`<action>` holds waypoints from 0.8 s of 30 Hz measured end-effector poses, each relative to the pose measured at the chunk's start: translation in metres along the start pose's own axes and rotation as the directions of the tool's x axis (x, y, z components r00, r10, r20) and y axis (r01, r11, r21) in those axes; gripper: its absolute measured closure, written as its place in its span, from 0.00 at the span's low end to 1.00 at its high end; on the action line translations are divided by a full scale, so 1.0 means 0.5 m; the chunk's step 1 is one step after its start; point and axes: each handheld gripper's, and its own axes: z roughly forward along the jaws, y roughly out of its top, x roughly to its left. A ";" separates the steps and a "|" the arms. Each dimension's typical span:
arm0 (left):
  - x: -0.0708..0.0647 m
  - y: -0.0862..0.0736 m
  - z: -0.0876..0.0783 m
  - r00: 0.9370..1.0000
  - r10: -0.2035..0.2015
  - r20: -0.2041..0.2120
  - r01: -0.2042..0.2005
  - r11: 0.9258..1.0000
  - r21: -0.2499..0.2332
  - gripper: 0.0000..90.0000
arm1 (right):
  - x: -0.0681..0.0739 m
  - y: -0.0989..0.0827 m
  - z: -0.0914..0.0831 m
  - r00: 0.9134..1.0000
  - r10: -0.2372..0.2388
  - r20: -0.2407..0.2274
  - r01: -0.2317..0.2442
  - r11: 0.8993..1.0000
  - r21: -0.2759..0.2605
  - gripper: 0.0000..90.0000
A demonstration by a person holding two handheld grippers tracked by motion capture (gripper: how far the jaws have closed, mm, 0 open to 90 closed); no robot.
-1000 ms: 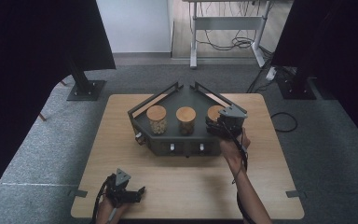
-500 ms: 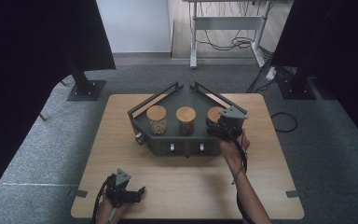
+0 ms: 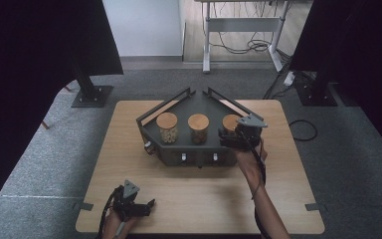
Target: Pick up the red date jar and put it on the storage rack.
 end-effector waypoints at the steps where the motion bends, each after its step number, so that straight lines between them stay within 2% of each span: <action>1: 0.000 0.000 0.000 1.000 0.000 0.000 0.000 1.000 0.000 0.02 | 0.000 0.000 0.000 1.000 -0.002 -0.001 0.002 1.000 0.002 0.03; 9: 0.000 0.000 0.000 1.000 -0.001 0.001 0.001 1.000 0.000 0.02 | 0.000 -0.002 -0.005 1.000 -0.017 -0.012 0.017 1.000 -0.004 0.03; 24: 0.000 0.000 0.000 1.000 0.000 0.000 0.000 1.000 0.000 0.02 | -0.001 -0.005 -0.039 0.999 -0.044 -0.022 0.044 0.999 -0.031 0.04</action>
